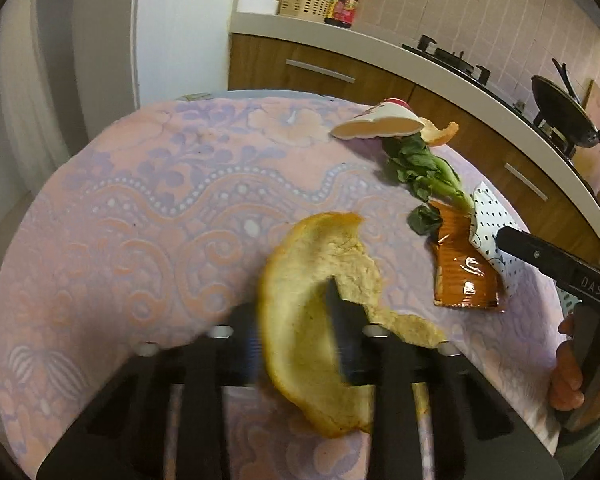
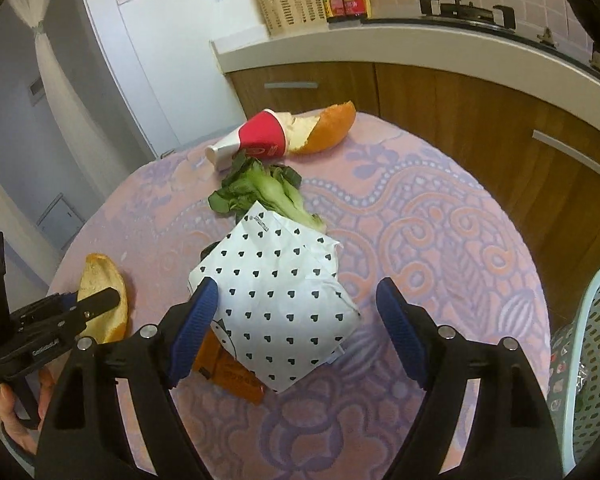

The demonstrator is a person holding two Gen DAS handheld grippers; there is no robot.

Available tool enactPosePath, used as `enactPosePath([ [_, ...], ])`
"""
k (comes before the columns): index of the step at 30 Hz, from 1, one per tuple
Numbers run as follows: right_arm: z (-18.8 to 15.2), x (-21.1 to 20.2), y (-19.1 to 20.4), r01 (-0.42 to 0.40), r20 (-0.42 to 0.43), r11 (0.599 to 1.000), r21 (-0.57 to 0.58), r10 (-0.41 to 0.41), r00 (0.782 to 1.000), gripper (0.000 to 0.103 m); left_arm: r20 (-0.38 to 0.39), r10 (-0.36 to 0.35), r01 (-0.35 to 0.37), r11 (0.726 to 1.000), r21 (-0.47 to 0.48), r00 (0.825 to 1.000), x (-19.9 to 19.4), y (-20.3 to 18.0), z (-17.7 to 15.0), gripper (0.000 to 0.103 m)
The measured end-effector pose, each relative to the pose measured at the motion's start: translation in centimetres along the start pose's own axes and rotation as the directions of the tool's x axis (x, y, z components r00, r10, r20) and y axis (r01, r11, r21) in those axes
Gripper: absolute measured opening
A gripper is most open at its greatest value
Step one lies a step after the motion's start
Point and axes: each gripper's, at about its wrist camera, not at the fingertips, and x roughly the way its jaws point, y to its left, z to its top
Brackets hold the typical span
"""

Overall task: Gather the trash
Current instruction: 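Grasp the bread crust with the left tool while the right tool grasps the polka-dot napkin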

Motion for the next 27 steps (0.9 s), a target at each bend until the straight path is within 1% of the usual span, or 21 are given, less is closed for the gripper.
enactPosePath([
  [2,0.0,0.2,-0.3,-0.011,-0.010,1.000,0.016,0.011,1.000,0.077,0.006,-0.008,0.008,1.000,-0.019,1.000,-0.2,0.4,-0.1,0.013],
  [4,0.0,0.4,-0.4,-0.020,-0.027,0.999,0.026,0.021,0.999,0.077,0.010,-0.020,0.020,0.999,-0.033,1.000,-0.3,0.7,0.0,0.010],
  [6,0.0,0.6,-0.3,-0.022,-0.032,1.000,0.021,0.022,0.999,0.077,0.033,-0.025,0.026,0.999,-0.038,0.999,-0.7,0.8,-0.1,0.007],
  [8,-0.1,0.6,-0.1,-0.015,-0.032,1.000,0.007,0.015,0.999,0.077,0.060,-0.018,0.019,0.999,-0.026,0.998,-1.2,0.5,-0.2,0.006],
  [10,-0.3,0.7,0.4,-0.020,-0.038,1.000,-0.016,0.020,0.999,0.069,0.077,-0.002,0.004,1.000,-0.018,0.997,-1.5,0.3,-0.2,0.006],
  [11,-0.4,0.7,0.6,-0.021,-0.037,0.999,-0.029,0.020,0.999,0.063,0.093,0.002,-0.001,1.000,-0.017,0.996,-1.8,0.2,-0.3,0.006],
  [14,-0.6,0.5,1.2,-0.009,-0.028,0.998,-0.057,0.007,1.000,0.050,0.150,-0.023,0.028,0.999,-0.032,0.988,-3.0,0.7,-0.5,0.006],
  [15,-0.7,0.3,1.5,-0.008,-0.018,0.997,-0.071,0.006,1.000,0.039,0.163,-0.030,0.038,0.998,-0.041,0.986,-3.2,0.9,-0.5,0.006],
  [18,-1.0,-0.4,2.0,0.008,0.015,0.995,-0.095,-0.006,1.000,0.024,0.179,-0.042,0.054,0.996,-0.065,0.983,-3.6,1.4,-0.6,0.006],
  [19,-1.2,-0.8,2.2,0.009,0.031,0.994,-0.105,-0.005,0.999,0.021,0.187,-0.046,0.059,0.996,-0.069,0.981,-3.7,1.5,-0.6,0.006],
  [20,-1.3,-1.2,2.3,0.003,0.050,0.994,-0.113,0.003,0.999,0.014,0.194,-0.050,0.065,0.996,-0.069,0.980,-3.9,1.5,-0.6,0.006],
  [21,-1.4,-1.6,2.3,-0.004,0.067,0.993,-0.117,0.012,0.998,0.012,0.195,-0.051,0.065,0.996,-0.066,0.979,-3.8,1.4,-0.5,0.006],
  [24,-1.5,-2.6,2.2,-0.020,0.115,0.993,-0.119,0.034,0.993,0.009,0.196,-0.047,0.060,0.996,-0.061,0.979,-3.8,1.2,-0.5,0.006],
  [27,-1.8,-4.2,1.9,-0.073,0.182,0.990,-0.123,0.095,0.979,0.006,0.199,-0.051,0.064,0.996,-0.061,0.979,-3.9,1.3,-0.5,0.006],
])
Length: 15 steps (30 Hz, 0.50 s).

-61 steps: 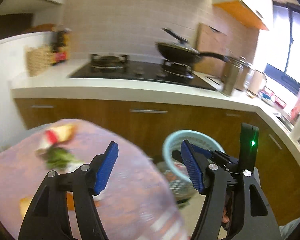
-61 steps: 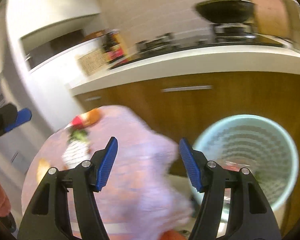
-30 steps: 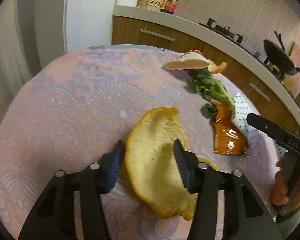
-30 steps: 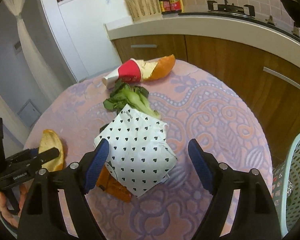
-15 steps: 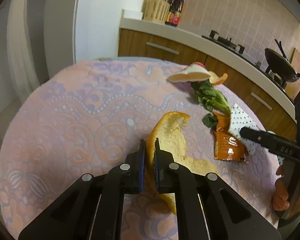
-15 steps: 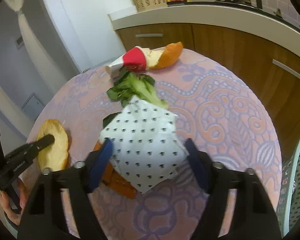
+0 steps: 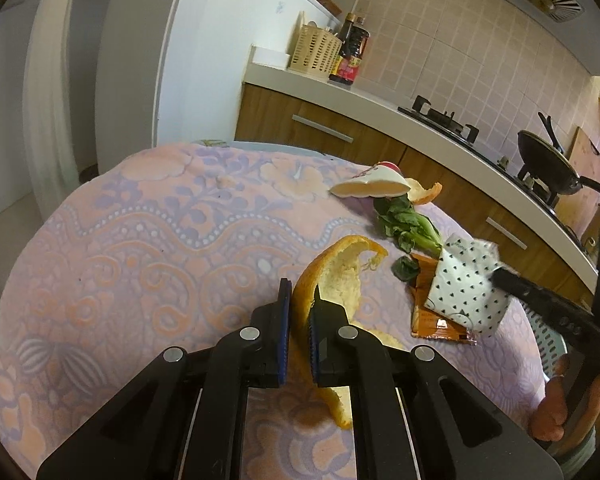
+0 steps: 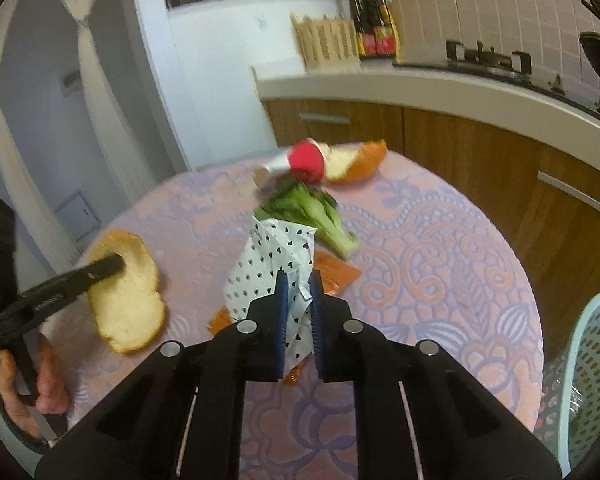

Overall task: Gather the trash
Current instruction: 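Grasp the bread crust with the left tool while the right tool grasps the polka-dot napkin, then carry crust and napkin over the blue wastebasket and open both tools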

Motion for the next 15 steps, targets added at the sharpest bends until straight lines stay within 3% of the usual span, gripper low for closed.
enactPosePath([
  [5,0.0,-2.0,-0.7,-0.055,0.063,0.998,0.039,0.053,0.997,0.006,0.009,-0.008,0.008,1.000,-0.003,1.000,-0.1,0.1,0.1,0.006],
  [15,0.5,-5.9,-0.3,-0.063,0.134,0.998,0.012,0.060,0.989,0.005,0.044,-0.031,0.032,0.999,-0.008,0.999,-1.4,-0.4,0.7,0.006],
])
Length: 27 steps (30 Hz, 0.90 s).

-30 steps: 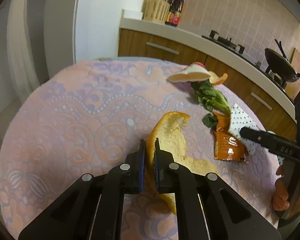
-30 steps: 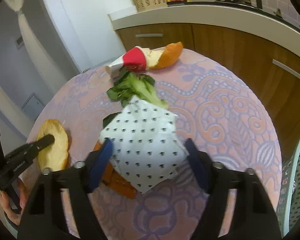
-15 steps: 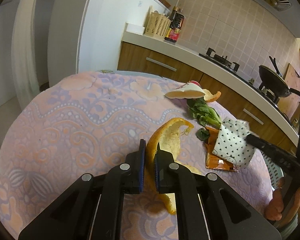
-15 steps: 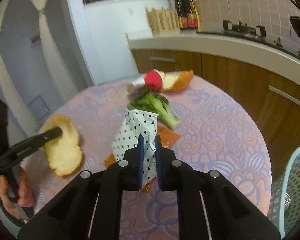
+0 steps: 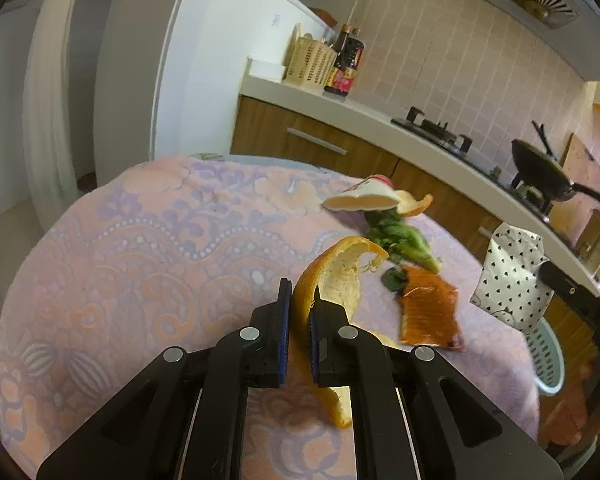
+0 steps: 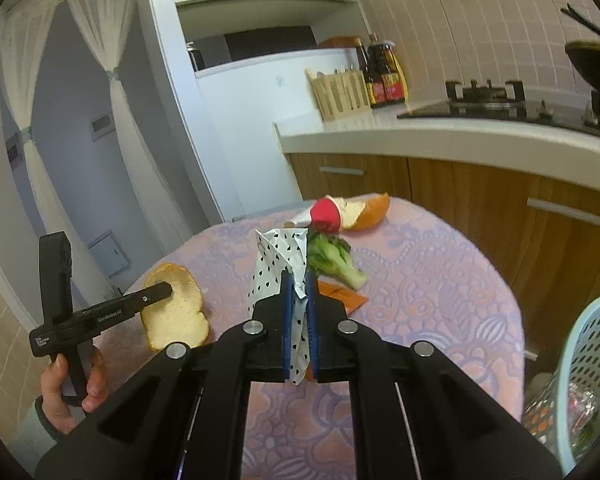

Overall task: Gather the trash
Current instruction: 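Carry crust and napkin over the blue wastebasket and open both tools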

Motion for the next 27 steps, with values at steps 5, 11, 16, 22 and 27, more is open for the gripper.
enactPosePath([
  [5,0.4,-1.7,-0.2,-0.004,0.033,1.000,0.000,0.004,0.999,0.005,0.049,-0.033,0.032,0.999,0.024,0.998,-2.0,-1.7,1.8,0.006],
  [11,0.4,-3.9,-0.9,0.016,0.073,1.000,-0.007,-0.016,0.997,0.005,0.077,-0.085,0.078,0.993,0.088,0.993,-3.5,-5.2,3.7,0.006],
  [16,0.3,-5.9,-2.5,0.041,0.109,0.999,0.011,-0.042,0.993,0.005,0.057,-0.164,0.155,0.978,0.138,0.985,-3.1,-8.9,4.7,0.006],
  [22,-0.2,-9.0,-6.7,0.114,0.156,0.990,0.085,-0.126,0.980,0.005,-0.050,-0.267,0.271,0.934,0.234,0.962,-0.2,-15.9,5.3,0.006],
  [27,-1.1,-12.3,-12.0,0.208,0.179,0.961,0.180,-0.240,0.954,0.005,-0.163,-0.318,0.357,0.860,0.365,0.934,2.9,-24.5,4.9,0.006],
])
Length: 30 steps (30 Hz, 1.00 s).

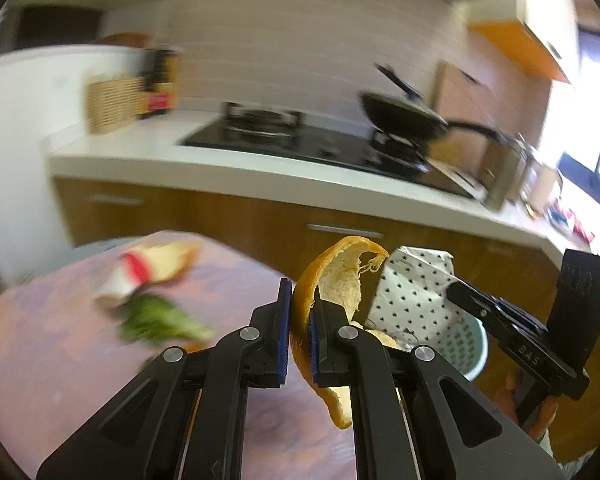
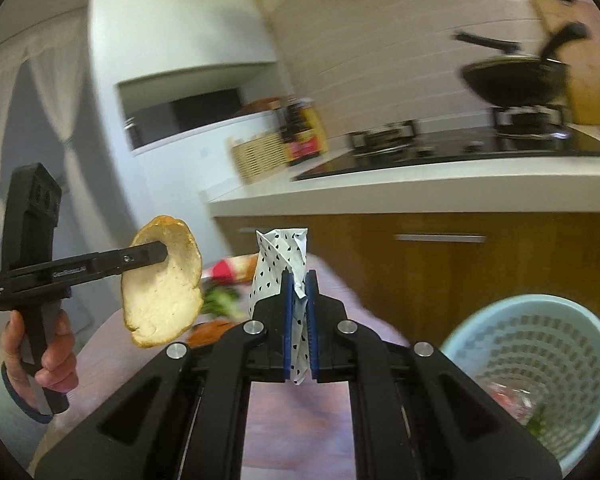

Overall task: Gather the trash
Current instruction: 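Carry crust and napkin over the blue wastebasket and open both tools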

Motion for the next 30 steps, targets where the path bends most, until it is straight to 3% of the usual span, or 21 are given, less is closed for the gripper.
enactPosePath([
  [4,0.2,-1.9,-5.7,0.137,0.011,0.988,0.065,-0.138,0.990,0.005,-0.086,-0.074,0.080,0.994,0.070,0.994,4.9,-4.7,2.2,0.006],
  [7,-0.3,-3.1,-9.8,0.231,-0.003,0.964,0.131,-0.232,0.973,0.005,-0.166,-0.138,0.153,0.985,0.081,0.976,8.5,-8.3,2.9,0.006],
  [9,-0.9,-3.5,-12.3,0.284,-0.024,0.943,0.172,-0.285,0.958,0.005,-0.203,-0.141,0.170,0.977,0.132,0.969,11.3,-11.2,3.2,0.006],
  [11,-1.5,-3.5,-14.5,0.338,-0.072,0.916,0.216,-0.330,0.941,0.005,-0.236,-0.142,0.185,0.969,0.167,0.961,13.7,-13.3,3.0,0.006],
  [13,-2.4,-2.5,-16.9,0.414,-0.169,0.877,0.244,-0.382,0.909,0.005,-0.274,-0.138,0.193,0.964,0.185,0.952,15.8,-15.0,2.6,0.006],
  [19,-4.3,-1.4,-20.3,0.479,-0.292,0.826,0.298,-0.399,0.869,0.007,-0.377,-0.130,0.217,0.956,0.199,0.917,21.0,-18.3,0.8,0.006],
  [23,-5.0,-1.3,-21.4,0.496,-0.325,0.809,0.316,-0.399,0.857,0.009,-0.392,-0.117,0.217,0.951,0.221,0.912,22.6,-19.7,0.0,0.007],
  [25,-5.1,-1.7,-21.9,0.496,-0.321,0.803,0.329,-0.399,0.859,0.014,-0.391,-0.116,0.219,0.948,0.232,0.913,22.9,-20.2,-0.2,0.008],
  [27,-4.9,-2.2,-22.1,0.496,-0.312,0.798,0.342,-0.402,0.861,0.028,-0.403,-0.116,0.224,0.947,0.231,0.908,23.4,-20.5,-0.4,0.012],
  [30,-4.4,-3.2,-22.2,0.508,-0.290,0.788,0.348,-0.424,0.858,0.044,-0.428,-0.126,0.241,0.944,0.226,0.895,24.0,-20.8,-0.4,0.026],
])
